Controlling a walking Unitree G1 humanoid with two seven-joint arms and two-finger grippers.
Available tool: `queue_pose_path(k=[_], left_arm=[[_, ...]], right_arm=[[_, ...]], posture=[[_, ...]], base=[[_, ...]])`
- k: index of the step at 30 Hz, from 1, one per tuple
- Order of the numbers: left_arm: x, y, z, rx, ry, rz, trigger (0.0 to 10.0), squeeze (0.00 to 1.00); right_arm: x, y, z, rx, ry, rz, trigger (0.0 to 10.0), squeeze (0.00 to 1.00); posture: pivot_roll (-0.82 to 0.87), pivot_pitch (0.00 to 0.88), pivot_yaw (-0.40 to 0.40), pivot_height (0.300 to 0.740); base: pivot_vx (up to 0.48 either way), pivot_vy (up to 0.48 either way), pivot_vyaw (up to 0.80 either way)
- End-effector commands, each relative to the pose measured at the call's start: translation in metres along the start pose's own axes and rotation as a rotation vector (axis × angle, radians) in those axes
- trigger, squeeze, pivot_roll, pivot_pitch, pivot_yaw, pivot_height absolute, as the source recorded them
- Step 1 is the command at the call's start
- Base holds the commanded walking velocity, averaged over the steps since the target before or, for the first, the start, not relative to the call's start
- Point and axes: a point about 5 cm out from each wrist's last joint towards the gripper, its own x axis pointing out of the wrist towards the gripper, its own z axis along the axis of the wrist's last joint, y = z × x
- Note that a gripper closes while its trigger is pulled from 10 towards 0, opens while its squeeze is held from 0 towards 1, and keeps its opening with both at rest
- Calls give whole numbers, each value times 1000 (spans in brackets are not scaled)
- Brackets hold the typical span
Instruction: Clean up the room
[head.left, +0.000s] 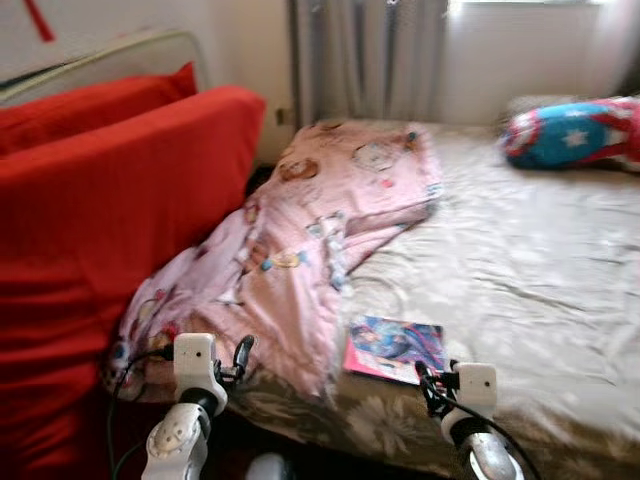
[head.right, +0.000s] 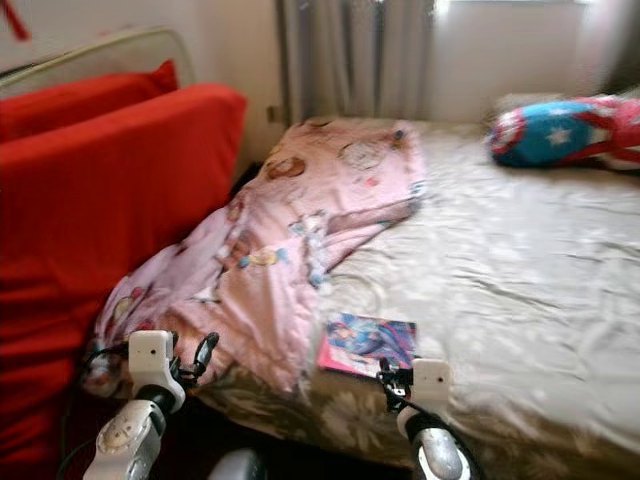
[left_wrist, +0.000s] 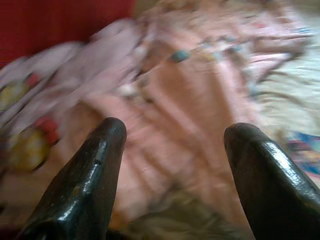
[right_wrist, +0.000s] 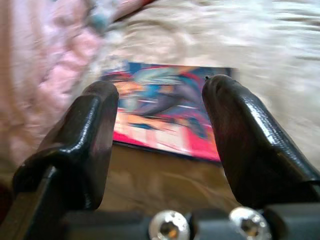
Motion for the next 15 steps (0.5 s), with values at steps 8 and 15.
queue_pose_path(k=[8, 15], left_arm=[[0, 5, 2, 8, 4, 12, 10000, 0], [1, 4, 2, 11, 1, 9, 10000, 0]], right_arm=[[3, 6, 6, 11, -29, 15, 10000, 0], [3, 5, 6, 11, -24, 9, 10000, 0]], posture=[[-11, 0, 12, 635], [-13, 0, 11, 635]], base=[[315, 0, 0], [223, 0, 0]])
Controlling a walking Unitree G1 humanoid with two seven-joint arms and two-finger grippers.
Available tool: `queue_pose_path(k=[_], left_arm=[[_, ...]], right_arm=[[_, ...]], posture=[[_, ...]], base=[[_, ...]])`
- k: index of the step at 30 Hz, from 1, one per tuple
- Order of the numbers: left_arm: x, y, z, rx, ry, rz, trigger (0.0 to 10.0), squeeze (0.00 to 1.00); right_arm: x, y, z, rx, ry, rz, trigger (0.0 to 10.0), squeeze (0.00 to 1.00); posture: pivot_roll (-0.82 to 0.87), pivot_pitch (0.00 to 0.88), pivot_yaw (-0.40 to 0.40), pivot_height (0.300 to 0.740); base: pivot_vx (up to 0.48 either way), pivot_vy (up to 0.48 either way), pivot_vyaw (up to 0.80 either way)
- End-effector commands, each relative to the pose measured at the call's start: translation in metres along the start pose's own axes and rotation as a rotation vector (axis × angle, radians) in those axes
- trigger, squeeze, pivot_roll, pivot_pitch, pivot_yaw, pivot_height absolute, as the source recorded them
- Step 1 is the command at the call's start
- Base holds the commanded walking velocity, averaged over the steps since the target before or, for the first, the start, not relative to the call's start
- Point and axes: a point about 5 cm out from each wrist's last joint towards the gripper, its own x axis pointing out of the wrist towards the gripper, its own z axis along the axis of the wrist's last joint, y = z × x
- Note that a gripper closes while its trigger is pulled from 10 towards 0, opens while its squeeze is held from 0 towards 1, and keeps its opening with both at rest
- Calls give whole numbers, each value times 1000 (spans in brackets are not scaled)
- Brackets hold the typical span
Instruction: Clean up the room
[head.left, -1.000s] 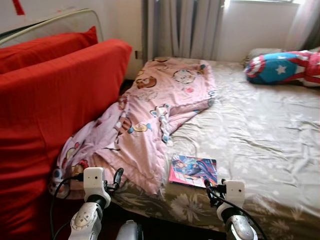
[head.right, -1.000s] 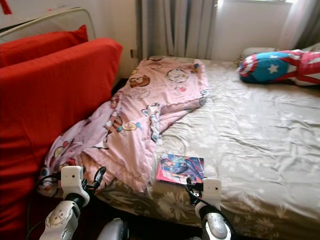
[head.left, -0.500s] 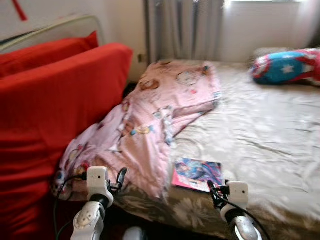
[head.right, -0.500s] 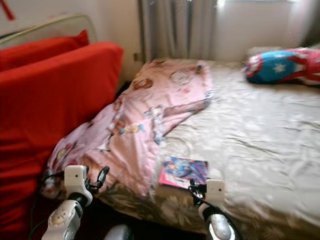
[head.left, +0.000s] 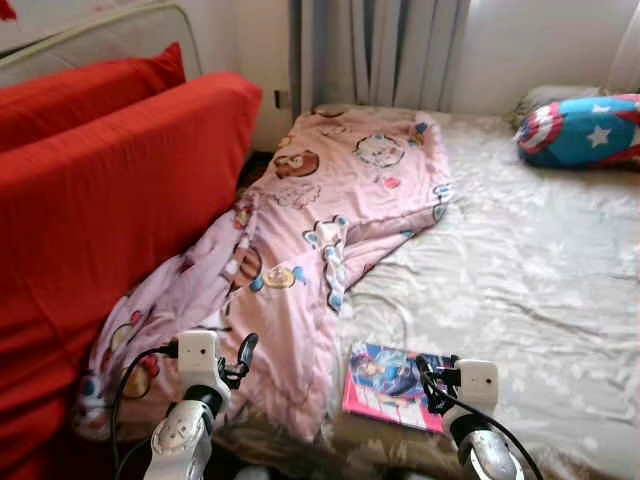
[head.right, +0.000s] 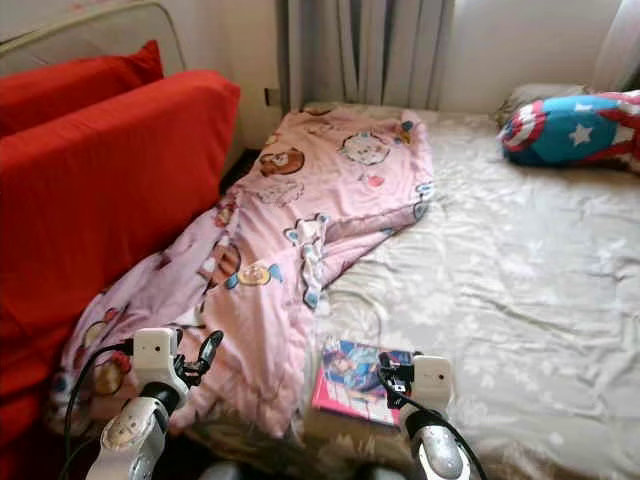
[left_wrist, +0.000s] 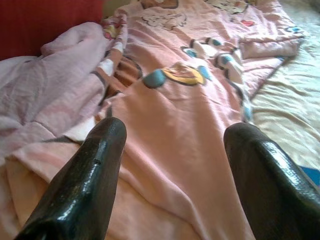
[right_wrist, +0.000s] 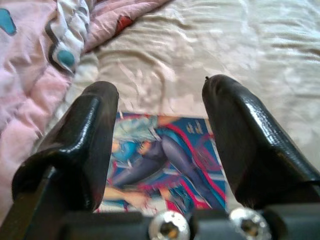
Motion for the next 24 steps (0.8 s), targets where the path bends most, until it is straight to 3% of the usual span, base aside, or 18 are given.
queue_pose_path(k=[1, 7, 9, 12, 20, 24], left_arm=[[-1, 5, 1, 9, -2, 13, 10000, 0], [0, 4, 2, 9, -3, 8, 10000, 0], [2, 4, 3, 13, -5, 4, 10000, 0], [5, 4, 5, 16, -7, 1, 10000, 0], [10, 2, 8, 16, -12, -3, 10000, 0], [22, -3, 16, 31, -25, -20, 10000, 0]], right_arm=[[1, 5, 0, 6, 3, 13, 10000, 0], [1, -3, -5, 0, 41, -61, 10000, 0], [1, -14, -9, 69, 81, -163, 10000, 0], [2, -22, -10, 128, 100, -210, 10000, 0], [6, -25, -6, 99, 107, -210, 10000, 0], [13, -26, 2, 79, 97, -199, 10000, 0]], posture=[[-13, 0, 11, 635], [-14, 0, 11, 635], [-16, 0, 16, 635], [-15, 0, 20, 635], [-2, 0, 20, 635], [8, 36, 19, 625]], base=[[0, 0, 0], [0, 0, 0], [0, 0, 0], [0, 0, 0], [0, 0, 0], [0, 0, 0]])
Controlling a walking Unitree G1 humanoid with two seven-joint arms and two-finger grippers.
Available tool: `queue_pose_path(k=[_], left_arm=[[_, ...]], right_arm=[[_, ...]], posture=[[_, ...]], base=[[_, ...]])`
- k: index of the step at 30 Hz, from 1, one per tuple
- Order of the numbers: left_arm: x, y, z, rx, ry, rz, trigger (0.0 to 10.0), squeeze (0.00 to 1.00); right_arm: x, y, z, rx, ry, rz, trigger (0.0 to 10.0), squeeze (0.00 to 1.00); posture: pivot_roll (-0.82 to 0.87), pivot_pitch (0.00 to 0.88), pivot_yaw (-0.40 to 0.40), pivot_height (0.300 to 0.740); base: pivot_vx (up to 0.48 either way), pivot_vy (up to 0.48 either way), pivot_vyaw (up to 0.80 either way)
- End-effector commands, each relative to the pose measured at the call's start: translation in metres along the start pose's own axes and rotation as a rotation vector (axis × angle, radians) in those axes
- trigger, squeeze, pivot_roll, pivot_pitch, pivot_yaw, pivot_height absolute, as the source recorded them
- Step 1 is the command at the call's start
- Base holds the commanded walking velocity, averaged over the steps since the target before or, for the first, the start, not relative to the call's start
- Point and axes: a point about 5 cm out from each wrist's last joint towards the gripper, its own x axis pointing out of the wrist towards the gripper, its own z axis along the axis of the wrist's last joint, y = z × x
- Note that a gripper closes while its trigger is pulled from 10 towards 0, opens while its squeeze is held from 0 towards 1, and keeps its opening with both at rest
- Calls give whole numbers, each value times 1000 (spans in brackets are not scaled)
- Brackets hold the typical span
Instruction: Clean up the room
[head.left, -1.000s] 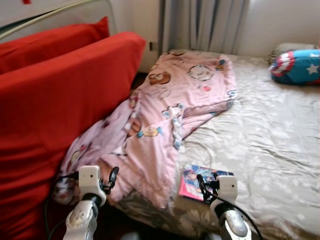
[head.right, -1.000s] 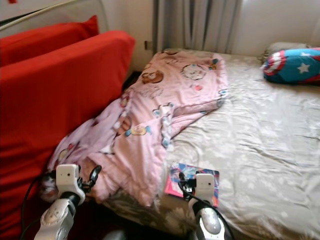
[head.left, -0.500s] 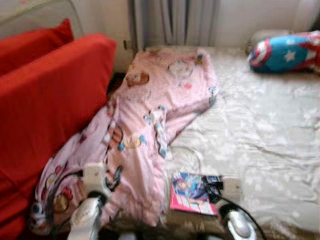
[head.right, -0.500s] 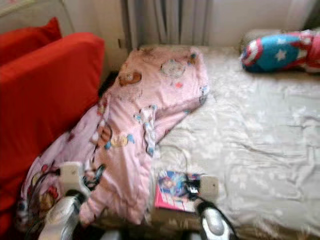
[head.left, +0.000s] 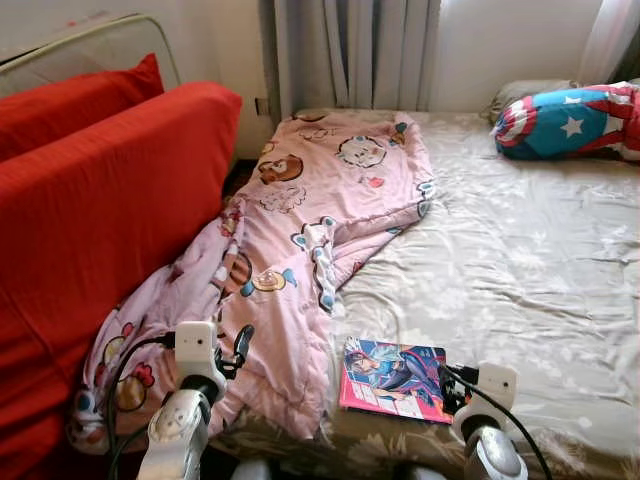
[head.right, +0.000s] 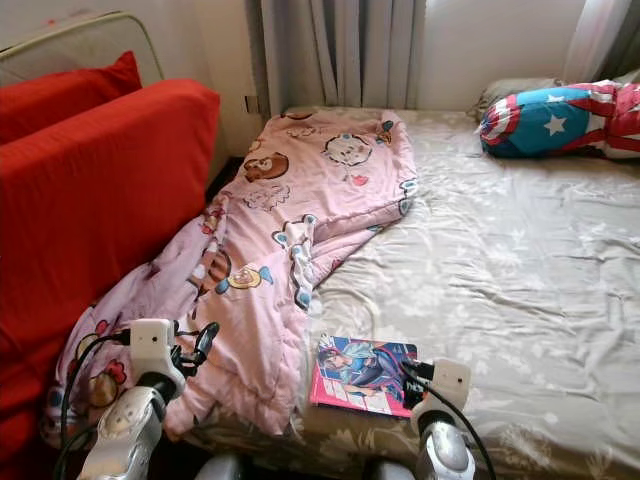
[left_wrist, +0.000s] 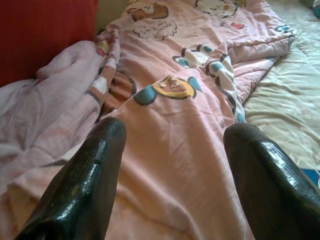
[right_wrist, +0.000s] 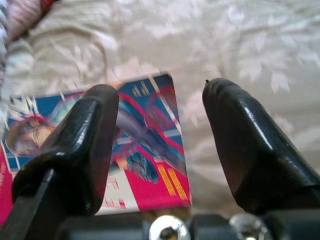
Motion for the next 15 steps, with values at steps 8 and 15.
queue_pose_path(k=[8, 15], left_arm=[[3, 3, 7, 36, -14, -16, 10000, 0], [-5, 9, 5, 49, -11, -6, 10000, 0]], right_arm=[[2, -3, 2, 15, 1, -23, 10000, 0], [3, -2, -1, 10, 37, -26, 10000, 0]], posture=[[30, 97, 30, 625], [57, 139, 38, 625]], base=[[0, 0, 0], [0, 0, 0]])
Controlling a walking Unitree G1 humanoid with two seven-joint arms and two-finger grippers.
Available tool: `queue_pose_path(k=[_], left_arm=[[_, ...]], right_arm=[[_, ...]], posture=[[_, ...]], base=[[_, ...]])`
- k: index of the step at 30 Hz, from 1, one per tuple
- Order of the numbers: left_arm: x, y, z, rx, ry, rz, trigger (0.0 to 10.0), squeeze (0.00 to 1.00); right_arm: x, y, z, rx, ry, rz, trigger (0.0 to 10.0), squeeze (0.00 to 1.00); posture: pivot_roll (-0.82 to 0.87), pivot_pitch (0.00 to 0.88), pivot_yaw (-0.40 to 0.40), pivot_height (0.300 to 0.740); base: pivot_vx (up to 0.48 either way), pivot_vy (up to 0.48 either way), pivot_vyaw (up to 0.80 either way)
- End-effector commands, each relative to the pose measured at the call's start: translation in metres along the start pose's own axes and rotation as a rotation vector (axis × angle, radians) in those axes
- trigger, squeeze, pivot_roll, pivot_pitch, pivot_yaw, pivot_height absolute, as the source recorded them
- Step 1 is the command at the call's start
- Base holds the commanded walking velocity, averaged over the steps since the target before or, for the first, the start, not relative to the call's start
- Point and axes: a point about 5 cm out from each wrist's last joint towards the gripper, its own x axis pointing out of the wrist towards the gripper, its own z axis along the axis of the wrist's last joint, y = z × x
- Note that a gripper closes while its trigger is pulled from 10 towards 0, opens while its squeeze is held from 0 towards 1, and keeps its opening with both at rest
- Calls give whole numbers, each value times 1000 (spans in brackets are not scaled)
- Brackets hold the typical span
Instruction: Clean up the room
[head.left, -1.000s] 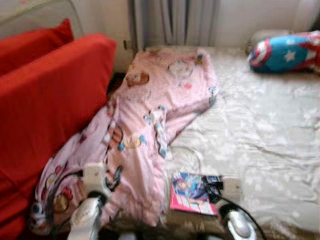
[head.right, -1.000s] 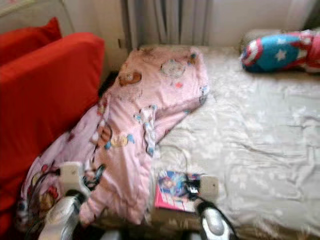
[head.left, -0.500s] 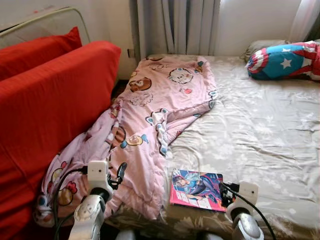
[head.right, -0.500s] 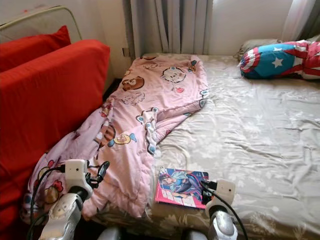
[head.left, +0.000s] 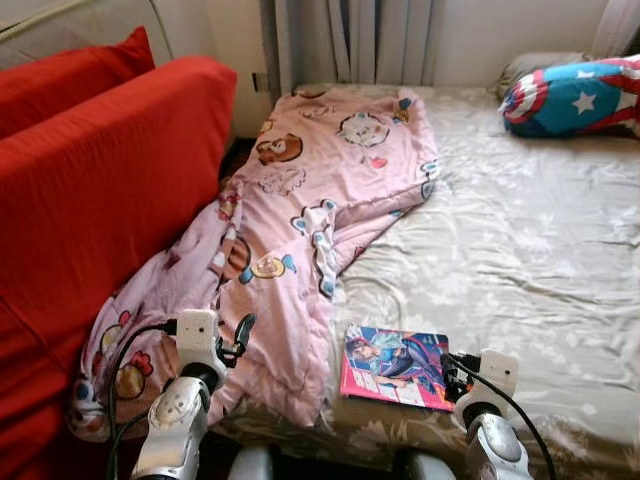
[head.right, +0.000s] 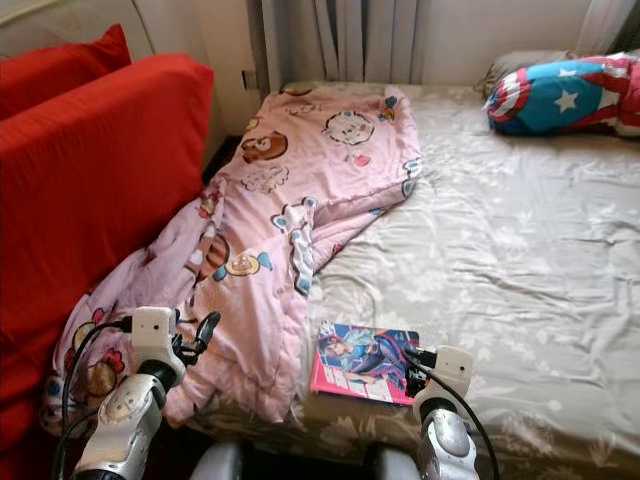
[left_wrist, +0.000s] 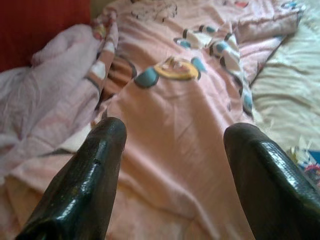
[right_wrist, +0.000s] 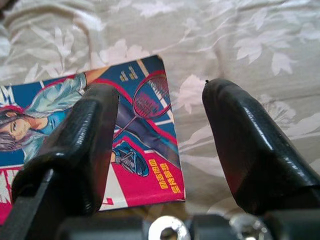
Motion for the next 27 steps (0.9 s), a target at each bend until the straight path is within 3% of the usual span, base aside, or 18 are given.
queue_pose_path(k=[1, 16, 22, 27], left_arm=[[-2, 4, 3, 25, -2, 1, 10000, 0], [-4, 3, 4, 46, -2, -4, 10000, 0], [-14, 4, 4, 60, -5, -3, 10000, 0], [-20, 7, 5, 76, 1, -6, 10000, 0]], right_arm=[[2, 3, 1, 18, 13, 13, 10000, 0], [3, -1, 2, 41, 11, 0, 10000, 0], [3, 4, -8, 273, 96, 52, 10000, 0], [5, -1, -4, 359, 86, 34, 10000, 0]], posture=[[59, 143, 39, 615], [73, 164, 42, 600], [100, 180, 51, 600], [115, 194, 57, 600]], base=[[0, 0, 0], [0, 0, 0], [0, 0, 0], [0, 0, 0]])
